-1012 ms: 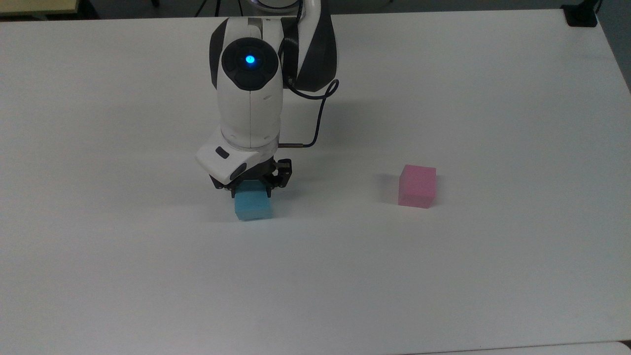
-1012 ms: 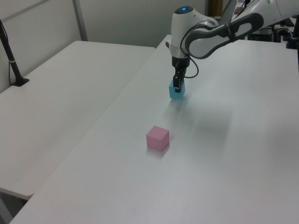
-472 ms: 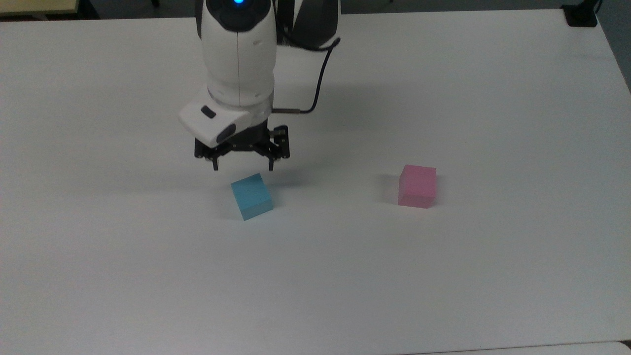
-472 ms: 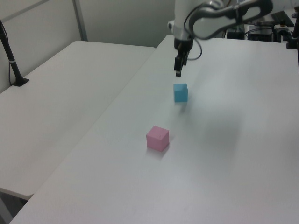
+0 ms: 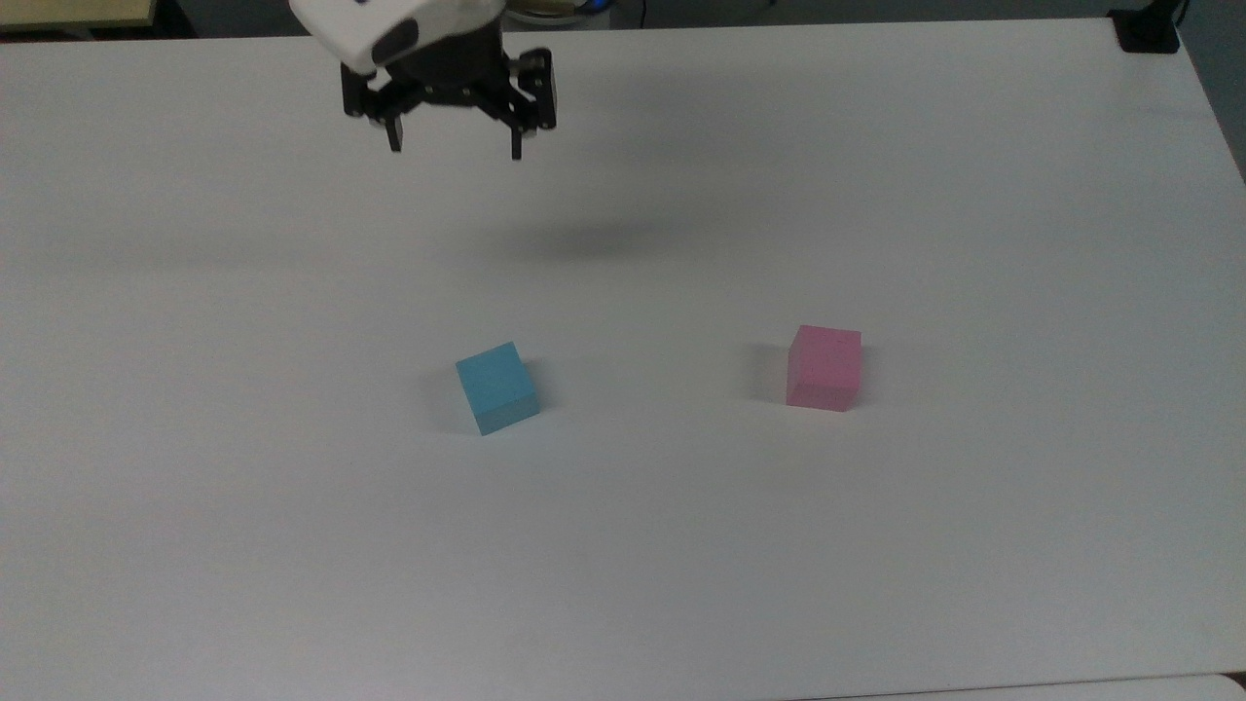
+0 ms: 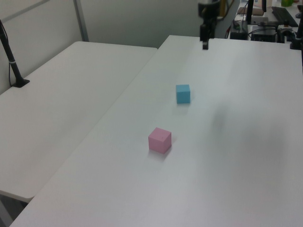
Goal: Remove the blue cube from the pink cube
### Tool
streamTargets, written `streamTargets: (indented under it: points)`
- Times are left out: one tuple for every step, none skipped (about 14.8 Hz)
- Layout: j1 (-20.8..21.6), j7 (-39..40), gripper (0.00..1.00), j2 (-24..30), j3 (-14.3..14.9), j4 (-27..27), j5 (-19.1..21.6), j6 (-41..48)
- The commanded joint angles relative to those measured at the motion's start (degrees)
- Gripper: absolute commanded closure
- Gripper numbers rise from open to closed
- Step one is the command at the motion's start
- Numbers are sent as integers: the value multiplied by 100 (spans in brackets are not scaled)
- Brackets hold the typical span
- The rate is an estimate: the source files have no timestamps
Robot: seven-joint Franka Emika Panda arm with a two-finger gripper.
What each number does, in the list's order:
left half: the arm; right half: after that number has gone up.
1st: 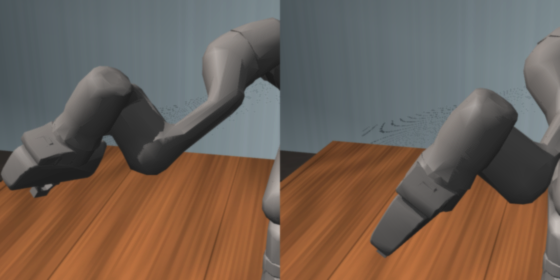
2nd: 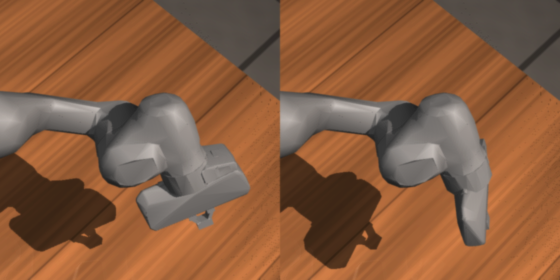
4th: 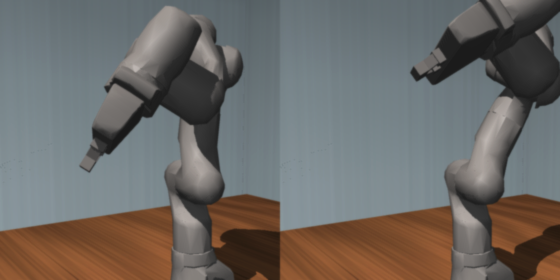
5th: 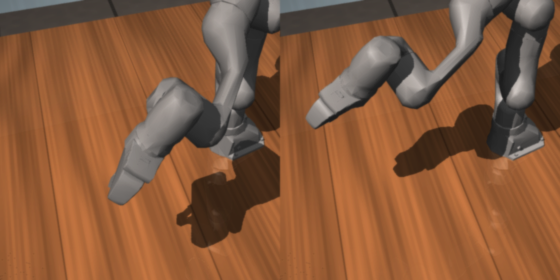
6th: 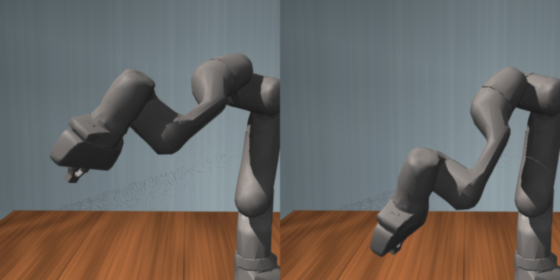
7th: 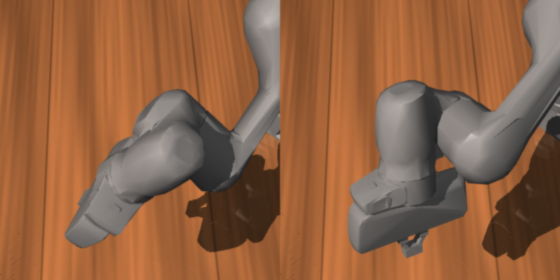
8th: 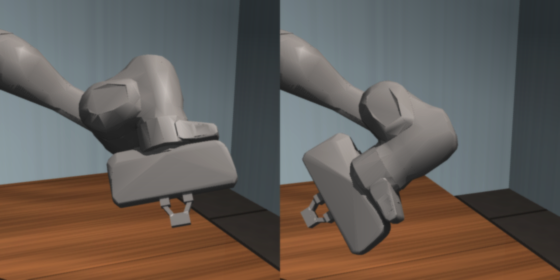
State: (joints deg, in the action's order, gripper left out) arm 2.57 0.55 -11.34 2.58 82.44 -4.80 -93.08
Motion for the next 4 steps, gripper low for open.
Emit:
streamTargets:
  points:
    - [-274,-73,0,562,-21,255,295,299]
    - [-309,-55,0,580,-21,255,295,378]
    - [-327,-55,0,615,-21,247,304,413]
    - [-327,-55,0,624,-21,255,295,414]
